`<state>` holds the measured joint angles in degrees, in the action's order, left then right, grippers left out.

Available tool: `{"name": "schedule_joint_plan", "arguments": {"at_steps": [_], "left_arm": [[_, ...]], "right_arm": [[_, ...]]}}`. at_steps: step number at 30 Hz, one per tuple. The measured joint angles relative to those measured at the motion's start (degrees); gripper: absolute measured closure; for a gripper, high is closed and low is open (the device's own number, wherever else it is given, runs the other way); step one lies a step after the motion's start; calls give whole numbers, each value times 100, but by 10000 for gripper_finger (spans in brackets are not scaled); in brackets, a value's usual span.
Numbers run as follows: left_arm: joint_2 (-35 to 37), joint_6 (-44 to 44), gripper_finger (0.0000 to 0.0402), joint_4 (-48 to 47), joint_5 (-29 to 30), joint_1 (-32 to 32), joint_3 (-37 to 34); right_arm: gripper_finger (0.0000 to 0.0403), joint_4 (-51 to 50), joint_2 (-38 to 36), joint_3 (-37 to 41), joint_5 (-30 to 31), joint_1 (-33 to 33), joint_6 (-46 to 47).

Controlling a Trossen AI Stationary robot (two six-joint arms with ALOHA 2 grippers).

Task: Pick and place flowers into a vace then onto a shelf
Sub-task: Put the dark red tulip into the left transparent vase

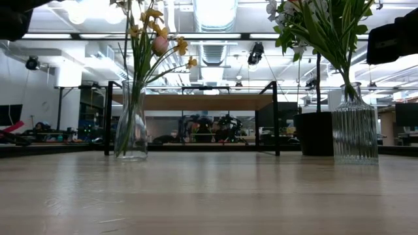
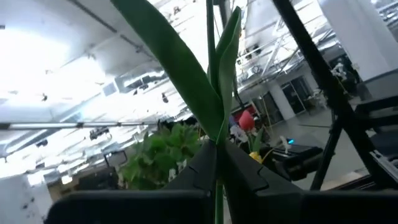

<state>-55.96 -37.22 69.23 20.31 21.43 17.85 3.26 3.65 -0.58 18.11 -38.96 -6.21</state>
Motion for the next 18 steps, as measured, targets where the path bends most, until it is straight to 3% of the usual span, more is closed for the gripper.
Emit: {"name": "schedule_joint_plan", "arguments": {"at_steps": [18], "left_arm": [[-798, 398, 401, 89, 12, -477, -37]], "right_arm": [[360, -3, 55, 0, 0, 0, 1]]}}
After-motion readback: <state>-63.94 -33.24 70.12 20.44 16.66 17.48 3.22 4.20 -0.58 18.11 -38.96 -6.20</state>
